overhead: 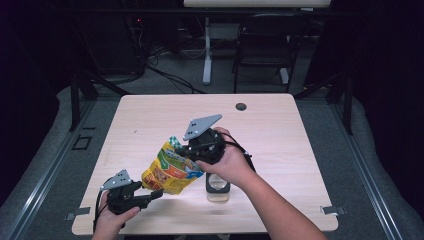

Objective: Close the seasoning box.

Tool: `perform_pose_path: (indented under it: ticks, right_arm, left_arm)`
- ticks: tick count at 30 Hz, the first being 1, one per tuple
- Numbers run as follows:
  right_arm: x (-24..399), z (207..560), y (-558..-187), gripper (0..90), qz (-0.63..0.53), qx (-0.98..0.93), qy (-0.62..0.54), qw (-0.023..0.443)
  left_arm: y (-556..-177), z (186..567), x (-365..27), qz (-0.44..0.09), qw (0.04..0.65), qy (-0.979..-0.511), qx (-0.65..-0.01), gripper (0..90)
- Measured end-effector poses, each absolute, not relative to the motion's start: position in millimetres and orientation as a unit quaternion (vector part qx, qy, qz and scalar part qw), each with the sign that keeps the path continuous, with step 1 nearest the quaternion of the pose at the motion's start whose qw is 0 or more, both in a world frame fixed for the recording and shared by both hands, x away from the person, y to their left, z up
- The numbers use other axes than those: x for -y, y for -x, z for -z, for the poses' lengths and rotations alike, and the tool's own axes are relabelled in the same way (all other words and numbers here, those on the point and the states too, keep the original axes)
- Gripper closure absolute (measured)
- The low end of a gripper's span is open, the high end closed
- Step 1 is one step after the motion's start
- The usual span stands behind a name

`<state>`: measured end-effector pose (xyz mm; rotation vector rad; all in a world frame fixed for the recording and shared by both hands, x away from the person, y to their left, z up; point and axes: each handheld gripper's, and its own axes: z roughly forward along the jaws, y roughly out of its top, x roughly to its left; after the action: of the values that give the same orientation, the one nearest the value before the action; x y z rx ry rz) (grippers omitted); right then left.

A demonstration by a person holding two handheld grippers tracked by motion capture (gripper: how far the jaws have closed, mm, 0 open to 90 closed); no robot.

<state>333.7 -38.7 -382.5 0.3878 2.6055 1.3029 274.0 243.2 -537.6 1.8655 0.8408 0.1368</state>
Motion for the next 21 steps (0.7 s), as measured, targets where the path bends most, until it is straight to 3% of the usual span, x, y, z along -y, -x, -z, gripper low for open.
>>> perform_pose_path:
  ticks: [21]
  right_arm:
    - [50,396,-335,89.9,-0.429,-0.886,-0.143,0.106]
  left_arm:
    - [-273,532,-251,-0.058,0.539,-0.762,-0.354,47.7]
